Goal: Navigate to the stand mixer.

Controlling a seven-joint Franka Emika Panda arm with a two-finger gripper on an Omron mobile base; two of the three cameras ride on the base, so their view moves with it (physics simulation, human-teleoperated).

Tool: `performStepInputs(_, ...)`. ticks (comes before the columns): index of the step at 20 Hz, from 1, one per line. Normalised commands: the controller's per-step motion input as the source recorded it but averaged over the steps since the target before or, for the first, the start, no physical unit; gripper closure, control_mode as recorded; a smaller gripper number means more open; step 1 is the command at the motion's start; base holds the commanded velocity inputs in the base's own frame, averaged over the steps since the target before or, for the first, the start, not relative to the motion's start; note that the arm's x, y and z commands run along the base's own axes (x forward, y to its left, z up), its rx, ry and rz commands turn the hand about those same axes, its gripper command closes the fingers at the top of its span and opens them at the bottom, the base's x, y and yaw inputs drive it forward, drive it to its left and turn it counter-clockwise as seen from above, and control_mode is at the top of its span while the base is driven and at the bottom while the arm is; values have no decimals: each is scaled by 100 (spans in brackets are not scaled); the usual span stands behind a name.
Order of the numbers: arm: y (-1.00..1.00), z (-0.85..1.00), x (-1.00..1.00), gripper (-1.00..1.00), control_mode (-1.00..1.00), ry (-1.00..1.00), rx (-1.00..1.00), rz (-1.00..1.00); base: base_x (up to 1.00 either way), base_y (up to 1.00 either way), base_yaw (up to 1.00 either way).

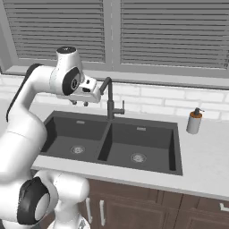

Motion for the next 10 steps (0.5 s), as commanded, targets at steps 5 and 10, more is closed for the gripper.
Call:
performStepInputs(5, -4, 0, -86, -100, -100, -10, 0, 1, 0, 0, 0)
performStepInputs(10, 0, 0, -99, -100, -100, -23, -2, 2, 0, 0, 0)
